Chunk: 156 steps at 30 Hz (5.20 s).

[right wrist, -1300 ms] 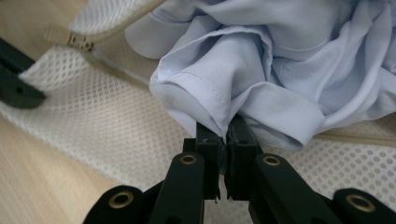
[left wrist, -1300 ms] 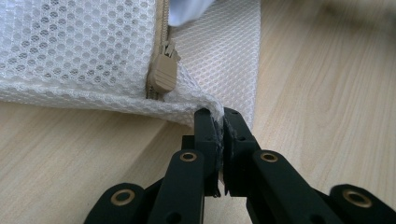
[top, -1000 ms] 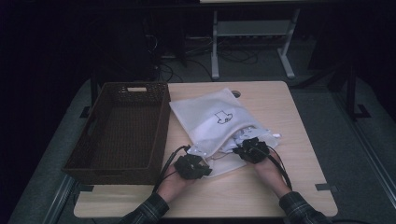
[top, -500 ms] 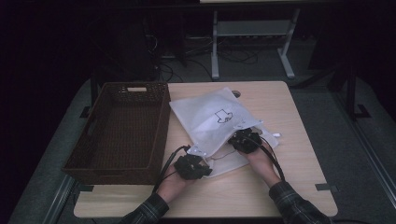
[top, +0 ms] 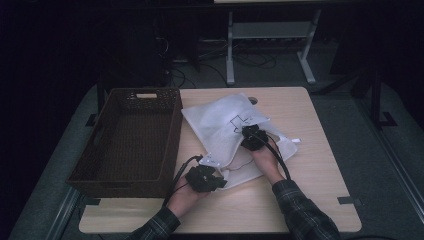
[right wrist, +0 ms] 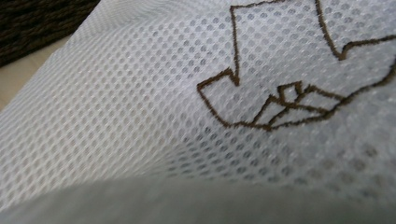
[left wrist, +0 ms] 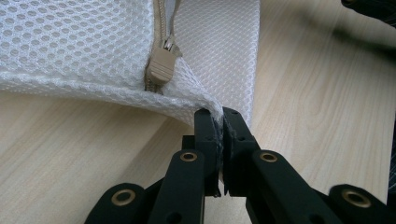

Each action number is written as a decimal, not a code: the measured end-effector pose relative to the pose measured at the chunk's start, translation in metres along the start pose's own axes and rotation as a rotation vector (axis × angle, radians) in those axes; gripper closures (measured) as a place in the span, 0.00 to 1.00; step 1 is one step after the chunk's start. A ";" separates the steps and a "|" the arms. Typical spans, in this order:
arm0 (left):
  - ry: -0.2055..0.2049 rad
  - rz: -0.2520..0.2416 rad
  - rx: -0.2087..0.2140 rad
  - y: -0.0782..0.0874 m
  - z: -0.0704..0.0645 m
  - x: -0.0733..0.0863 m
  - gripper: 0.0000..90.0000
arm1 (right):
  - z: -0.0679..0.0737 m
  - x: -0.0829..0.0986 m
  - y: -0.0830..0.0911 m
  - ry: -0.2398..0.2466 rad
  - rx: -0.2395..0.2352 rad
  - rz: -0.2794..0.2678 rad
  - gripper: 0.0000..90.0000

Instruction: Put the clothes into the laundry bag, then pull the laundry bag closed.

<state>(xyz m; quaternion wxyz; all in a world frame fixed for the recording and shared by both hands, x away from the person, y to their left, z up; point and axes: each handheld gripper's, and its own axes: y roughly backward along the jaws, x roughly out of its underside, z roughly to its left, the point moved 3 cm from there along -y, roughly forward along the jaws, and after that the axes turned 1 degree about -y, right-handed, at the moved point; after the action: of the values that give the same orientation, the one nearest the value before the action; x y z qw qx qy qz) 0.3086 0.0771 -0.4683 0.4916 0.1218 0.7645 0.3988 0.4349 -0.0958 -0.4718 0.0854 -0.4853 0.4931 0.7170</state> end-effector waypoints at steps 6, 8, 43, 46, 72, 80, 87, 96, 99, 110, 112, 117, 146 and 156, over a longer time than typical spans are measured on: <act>0.002 -0.001 -0.001 0.001 0.002 0.001 0.96 | 0.001 -0.001 -0.002 0.000 -0.001 0.008 0.95; 0.001 -0.003 0.000 0.001 0.002 0.001 0.96 | 0.002 0.001 0.003 0.006 -0.017 0.020 0.91; -0.002 0.001 0.009 0.000 0.006 0.001 0.95 | -0.093 0.074 0.127 -0.124 0.017 0.056 0.46; -0.002 0.000 0.008 0.000 0.006 0.001 0.95 | -0.101 0.082 0.120 -0.145 0.009 0.069 0.49; 0.008 0.014 -0.069 0.008 0.019 0.004 0.95 | -0.063 0.110 0.147 -0.084 -0.038 0.141 0.92; 0.005 0.023 -0.084 0.012 0.014 0.007 0.95 | -0.044 0.125 0.165 -0.049 -0.059 0.165 0.92; 0.003 0.012 -0.102 0.018 0.007 0.007 0.83 | -0.042 0.128 0.175 -0.048 -0.077 0.158 0.74; -0.019 -0.050 -0.141 0.033 0.006 -0.005 0.54 | -0.047 0.119 0.188 -0.061 -0.053 0.074 0.48; -0.040 -0.059 -0.136 0.032 0.006 -0.011 0.53 | -0.045 0.115 0.188 -0.045 -0.072 0.051 0.47; -0.103 -0.085 -0.115 0.023 0.007 -0.041 0.54 | -0.035 0.085 0.175 0.045 -0.149 0.019 0.51; -0.111 -0.091 -0.110 0.021 0.007 -0.045 0.56 | -0.034 0.079 0.172 0.063 -0.155 0.016 0.51; -0.129 -0.091 -0.107 0.013 0.007 -0.055 0.58 | -0.031 0.064 0.166 0.089 -0.178 0.000 0.53; -0.194 -0.015 -0.082 -0.025 0.011 -0.070 0.97 | -0.018 0.046 0.116 0.214 -0.238 0.082 0.93; -0.207 0.098 -0.049 -0.043 0.016 -0.055 0.98 | -0.016 0.065 0.097 0.250 -0.269 0.222 0.96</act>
<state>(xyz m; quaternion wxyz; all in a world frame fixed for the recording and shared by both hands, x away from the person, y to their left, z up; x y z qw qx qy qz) 0.3578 0.0255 -0.4671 0.5507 0.1878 0.6928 0.4261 0.3530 -0.1800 -0.4625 -0.1214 -0.5204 0.4501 0.7154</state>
